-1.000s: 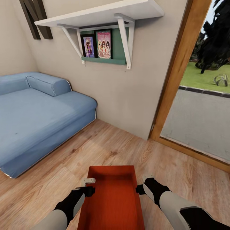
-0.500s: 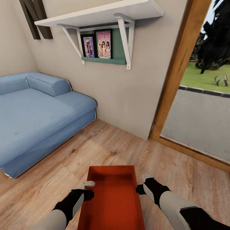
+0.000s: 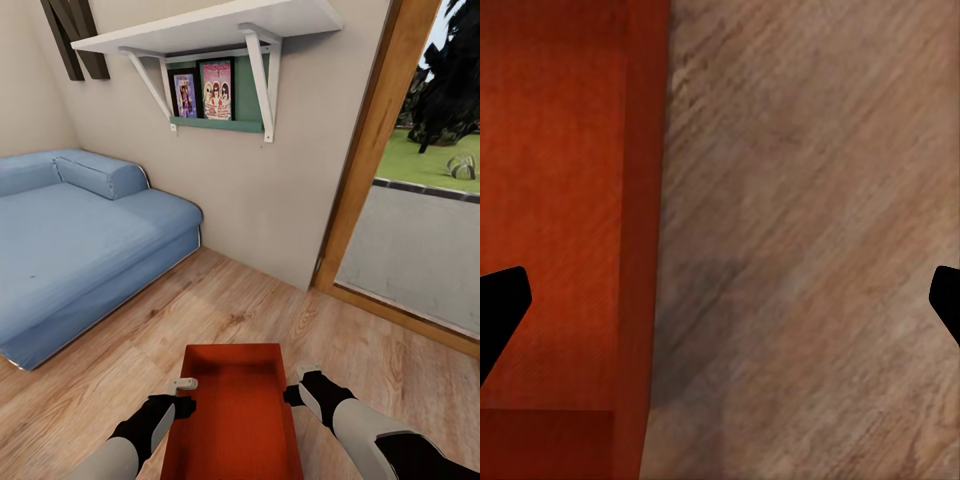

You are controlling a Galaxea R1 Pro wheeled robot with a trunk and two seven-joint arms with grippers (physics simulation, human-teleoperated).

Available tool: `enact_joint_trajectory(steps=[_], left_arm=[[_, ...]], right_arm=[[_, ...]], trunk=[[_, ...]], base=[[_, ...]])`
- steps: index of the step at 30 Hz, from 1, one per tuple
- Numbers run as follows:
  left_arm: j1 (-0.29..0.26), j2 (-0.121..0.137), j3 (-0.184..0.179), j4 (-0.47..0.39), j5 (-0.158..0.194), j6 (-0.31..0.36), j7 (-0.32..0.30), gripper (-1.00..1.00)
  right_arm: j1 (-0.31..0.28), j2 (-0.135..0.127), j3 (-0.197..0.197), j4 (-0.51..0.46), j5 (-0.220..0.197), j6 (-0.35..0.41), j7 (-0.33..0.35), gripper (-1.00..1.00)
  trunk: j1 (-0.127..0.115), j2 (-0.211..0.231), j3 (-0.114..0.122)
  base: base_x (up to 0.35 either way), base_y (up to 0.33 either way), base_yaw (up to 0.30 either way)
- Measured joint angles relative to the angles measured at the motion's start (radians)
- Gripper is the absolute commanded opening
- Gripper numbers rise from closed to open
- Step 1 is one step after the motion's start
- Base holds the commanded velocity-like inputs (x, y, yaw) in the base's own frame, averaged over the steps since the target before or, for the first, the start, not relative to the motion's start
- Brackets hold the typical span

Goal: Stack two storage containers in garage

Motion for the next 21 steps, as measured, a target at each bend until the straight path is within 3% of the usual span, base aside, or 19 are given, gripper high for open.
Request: enact_joint_trajectory(steps=[6,13,21], left_arm=[[0.000,0.000,0.000,0.000,0.000,0.000,0.000,1.00],[0.000,0.000,0.000,0.000,0.000,0.000,0.000,1.00],[0.001,0.000,0.000,-0.001,0.000,0.000,0.000,1.00]], right_arm=[[0.000,0.000,0.000,0.000,0.000,0.000,0.000,1.00],[0.000,0.001,0.000,0.000,0.000,0.000,0.000,1.00],[0.000,0.000,0.000,0.000,0.000,0.000,0.000,1.00]], trunk=[[0.000,0.000,0.000],[0.027,-0.049,-0.022],[0.027,-0.049,-0.022]], base=[[0.000,0.000,0.000],[0.000,0.000,0.000],[0.000,0.000,0.000]])
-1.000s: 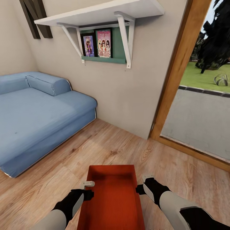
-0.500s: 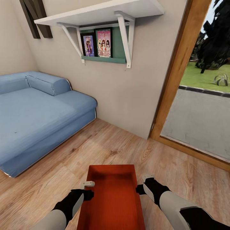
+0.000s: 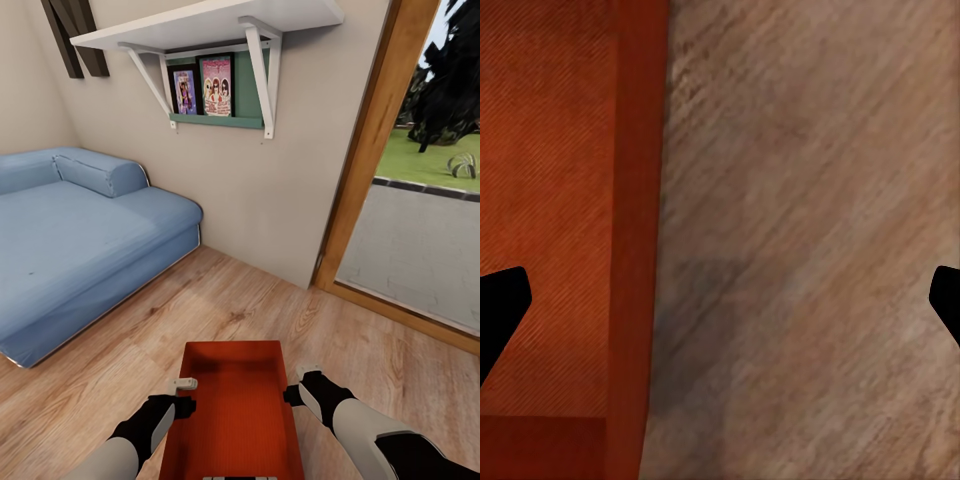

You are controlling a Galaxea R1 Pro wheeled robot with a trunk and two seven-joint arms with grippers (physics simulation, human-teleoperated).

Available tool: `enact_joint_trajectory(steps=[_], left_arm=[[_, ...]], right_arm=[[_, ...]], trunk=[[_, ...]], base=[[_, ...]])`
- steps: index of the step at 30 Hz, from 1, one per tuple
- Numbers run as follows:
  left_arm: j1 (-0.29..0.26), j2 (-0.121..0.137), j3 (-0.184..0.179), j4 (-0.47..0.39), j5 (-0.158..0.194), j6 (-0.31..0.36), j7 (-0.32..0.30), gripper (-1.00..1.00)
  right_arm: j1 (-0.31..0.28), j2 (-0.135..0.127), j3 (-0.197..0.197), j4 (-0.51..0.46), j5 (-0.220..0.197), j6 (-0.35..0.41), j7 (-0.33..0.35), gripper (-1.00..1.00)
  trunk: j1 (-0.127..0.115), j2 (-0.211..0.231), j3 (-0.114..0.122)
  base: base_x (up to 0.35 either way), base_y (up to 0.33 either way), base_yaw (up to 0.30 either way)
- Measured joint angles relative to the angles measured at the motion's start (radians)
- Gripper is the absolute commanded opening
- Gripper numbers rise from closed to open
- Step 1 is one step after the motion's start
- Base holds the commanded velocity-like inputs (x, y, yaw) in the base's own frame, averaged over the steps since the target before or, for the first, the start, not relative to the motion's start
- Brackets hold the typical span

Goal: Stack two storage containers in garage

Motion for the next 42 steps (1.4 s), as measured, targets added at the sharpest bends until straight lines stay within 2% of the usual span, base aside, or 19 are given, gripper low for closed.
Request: enact_joint_trajectory(steps=[7,11,28,31,42], left_arm=[[0.000,0.000,0.000,-0.002,0.000,0.000,0.000,1.00],[0.000,0.000,0.000,-0.004,0.000,0.000,0.000,1.00],[0.000,0.000,0.000,-0.007,0.000,-0.001,0.000,1.00],[0.000,0.000,0.000,-0.007,0.000,-0.001,0.000,1.00],[0.000,0.002,0.000,-0.008,0.000,-0.002,0.000,1.00]], right_arm=[[0.000,0.000,0.000,0.000,0.000,0.000,0.000,1.00],[0.000,0.000,0.000,0.000,0.000,0.000,0.000,1.00],[0.000,0.000,0.000,0.000,0.000,0.000,0.000,1.00],[0.000,0.000,0.000,0.000,0.000,0.000,0.000,1.00],[0.000,0.000,0.000,0.000,0.000,0.000,0.001,1.00]], trunk=[[0.000,0.000,0.000],[0.015,-0.028,-0.012],[0.015,-0.028,-0.013],[0.027,-0.049,-0.022],[0.027,-0.049,-0.022]], base=[[0.000,0.000,0.000],[0.000,0.000,0.000],[0.000,0.000,0.000],[0.000,0.000,0.000],[0.000,0.000,0.000]])
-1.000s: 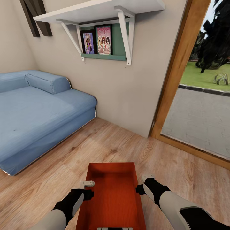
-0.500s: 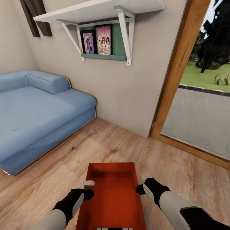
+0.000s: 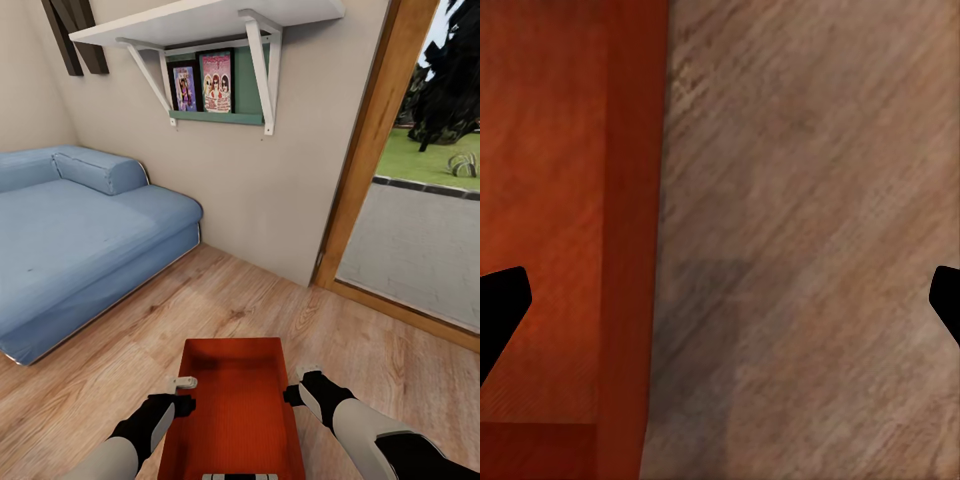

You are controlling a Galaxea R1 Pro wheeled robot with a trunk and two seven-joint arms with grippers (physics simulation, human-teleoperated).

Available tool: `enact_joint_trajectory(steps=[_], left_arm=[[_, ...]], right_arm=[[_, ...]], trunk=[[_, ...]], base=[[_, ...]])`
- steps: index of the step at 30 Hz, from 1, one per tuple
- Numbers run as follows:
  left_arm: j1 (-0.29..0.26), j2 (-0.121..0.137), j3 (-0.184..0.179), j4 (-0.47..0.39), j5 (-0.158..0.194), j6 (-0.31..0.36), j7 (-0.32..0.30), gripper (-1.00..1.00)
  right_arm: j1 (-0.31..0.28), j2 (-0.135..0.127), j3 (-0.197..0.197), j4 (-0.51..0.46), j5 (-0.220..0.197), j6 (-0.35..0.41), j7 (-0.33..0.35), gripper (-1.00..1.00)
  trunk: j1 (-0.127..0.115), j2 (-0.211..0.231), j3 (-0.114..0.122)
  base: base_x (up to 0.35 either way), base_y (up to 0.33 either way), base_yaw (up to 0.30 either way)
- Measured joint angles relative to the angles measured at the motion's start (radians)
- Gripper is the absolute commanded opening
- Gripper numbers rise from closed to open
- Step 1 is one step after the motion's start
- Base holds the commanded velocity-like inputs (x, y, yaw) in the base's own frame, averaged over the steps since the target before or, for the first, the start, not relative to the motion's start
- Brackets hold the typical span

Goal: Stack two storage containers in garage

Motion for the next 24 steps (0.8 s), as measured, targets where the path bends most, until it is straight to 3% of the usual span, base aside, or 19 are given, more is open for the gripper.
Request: enact_joint_trajectory(steps=[8,24], left_arm=[[0.000,0.000,0.000,0.000,0.000,0.000,0.000,1.00],[0.000,0.000,0.000,0.000,0.000,0.000,0.000,1.00]], right_arm=[[0.000,0.000,0.000,0.000,0.000,-0.004,0.000,1.00],[0.000,0.000,0.000,0.002,0.000,-0.032,0.001,1.00]], trunk=[[0.010,-0.015,-0.022],[0.009,-0.015,-0.022]], base=[[0.000,0.000,0.000],[0.000,0.000,0.000]])
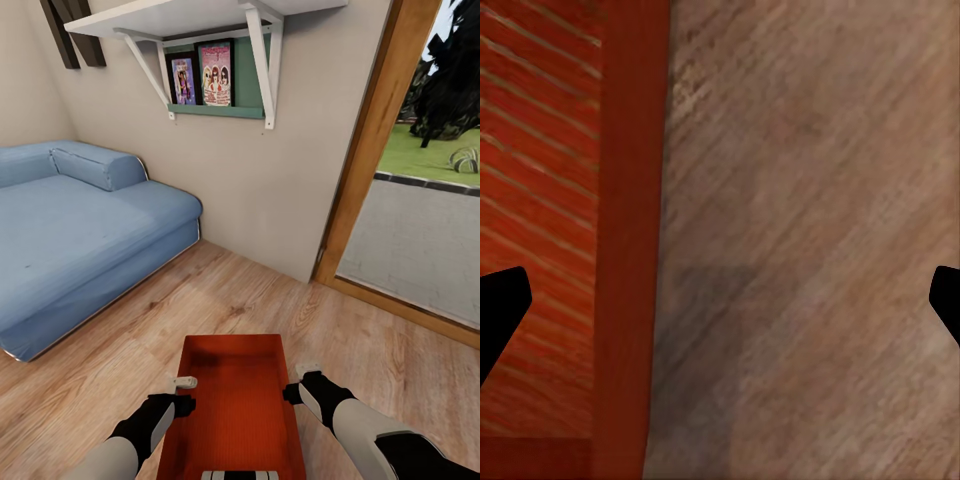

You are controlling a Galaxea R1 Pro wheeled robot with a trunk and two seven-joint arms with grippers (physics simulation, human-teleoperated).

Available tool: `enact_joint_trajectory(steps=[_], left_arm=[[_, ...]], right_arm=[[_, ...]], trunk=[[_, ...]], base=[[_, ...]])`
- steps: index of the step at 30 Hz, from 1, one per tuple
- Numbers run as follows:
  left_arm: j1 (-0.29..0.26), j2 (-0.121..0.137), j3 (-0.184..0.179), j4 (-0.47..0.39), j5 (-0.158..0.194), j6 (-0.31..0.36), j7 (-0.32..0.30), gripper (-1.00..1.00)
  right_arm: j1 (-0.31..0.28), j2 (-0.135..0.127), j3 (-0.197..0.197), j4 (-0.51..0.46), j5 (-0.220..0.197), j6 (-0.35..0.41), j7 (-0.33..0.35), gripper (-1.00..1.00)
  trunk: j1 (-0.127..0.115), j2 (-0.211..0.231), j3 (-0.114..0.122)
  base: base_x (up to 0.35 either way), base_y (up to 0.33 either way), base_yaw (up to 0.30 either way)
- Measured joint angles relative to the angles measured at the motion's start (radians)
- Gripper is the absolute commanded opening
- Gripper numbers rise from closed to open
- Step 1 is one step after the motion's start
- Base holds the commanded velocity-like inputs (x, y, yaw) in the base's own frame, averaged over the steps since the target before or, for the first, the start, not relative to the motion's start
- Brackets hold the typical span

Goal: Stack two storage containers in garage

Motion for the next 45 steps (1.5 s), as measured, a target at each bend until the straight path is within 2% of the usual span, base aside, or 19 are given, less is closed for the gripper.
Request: enact_joint_trajectory(steps=[4,8,34,38,45], left_arm=[[0.000,0.000,0.000,0.000,0.000,0.000,0.000,1.00],[0.000,0.000,0.000,0.000,0.000,0.000,0.000,1.00],[0.000,0.000,0.000,0.000,0.000,0.000,0.000,1.00],[-0.001,0.000,0.000,0.000,0.000,0.000,0.000,1.00],[-0.001,0.000,0.000,0.000,0.000,0.000,0.000,1.00]], right_arm=[[0.000,0.000,0.000,0.000,0.000,0.000,0.000,1.00],[0.000,0.000,0.000,0.000,0.000,0.000,0.000,1.00],[0.000,0.000,0.000,0.000,0.000,0.000,0.002,1.00],[0.000,0.000,0.000,0.000,0.000,0.000,0.002,1.00],[0.000,0.000,0.000,0.000,0.000,0.000,0.003,1.00]], trunk=[[0.000,0.000,0.000],[0.002,-0.001,-0.015],[0.002,-0.001,-0.015],[0.004,-0.002,-0.031],[0.004,-0.002,-0.031]], base=[[0.000,0.000,0.000],[0.000,0.000,0.000],[0.000,0.000,0.000],[0.000,0.000,0.000],[0.000,0.000,0.000]])
